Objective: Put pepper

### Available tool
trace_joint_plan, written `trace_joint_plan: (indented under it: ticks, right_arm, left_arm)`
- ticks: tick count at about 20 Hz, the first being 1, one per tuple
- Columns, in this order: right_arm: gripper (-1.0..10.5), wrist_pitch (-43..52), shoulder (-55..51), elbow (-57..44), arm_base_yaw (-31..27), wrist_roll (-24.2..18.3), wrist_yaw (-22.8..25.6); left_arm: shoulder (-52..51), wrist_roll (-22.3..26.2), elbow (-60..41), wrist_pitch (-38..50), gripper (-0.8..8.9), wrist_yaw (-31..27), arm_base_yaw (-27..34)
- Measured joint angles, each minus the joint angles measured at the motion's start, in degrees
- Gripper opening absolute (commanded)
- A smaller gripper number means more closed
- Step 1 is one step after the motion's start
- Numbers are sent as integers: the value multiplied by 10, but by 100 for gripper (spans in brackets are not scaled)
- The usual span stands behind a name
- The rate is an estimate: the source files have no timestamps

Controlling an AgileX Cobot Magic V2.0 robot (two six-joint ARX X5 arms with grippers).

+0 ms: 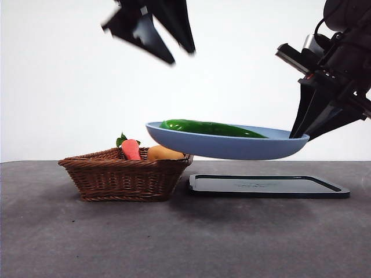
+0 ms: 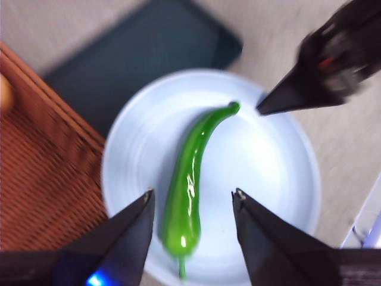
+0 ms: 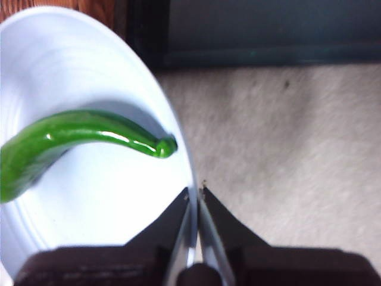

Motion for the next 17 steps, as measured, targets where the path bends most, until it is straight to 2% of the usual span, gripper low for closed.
trace_joint_plan:
  ticks: [4,8,17]
  right_arm:
    - [5,-4,4,71,-56,3,29]
    - [5,-23,72,157,-101,4,41]
    - [5,-4,267,257,-125,3,44]
  left_arm:
    - [-77,0,0,-3,236,0,9]
    - [-118,0,0,-5,236,0,11]
    - [-144,0,0,-9,236,0,11]
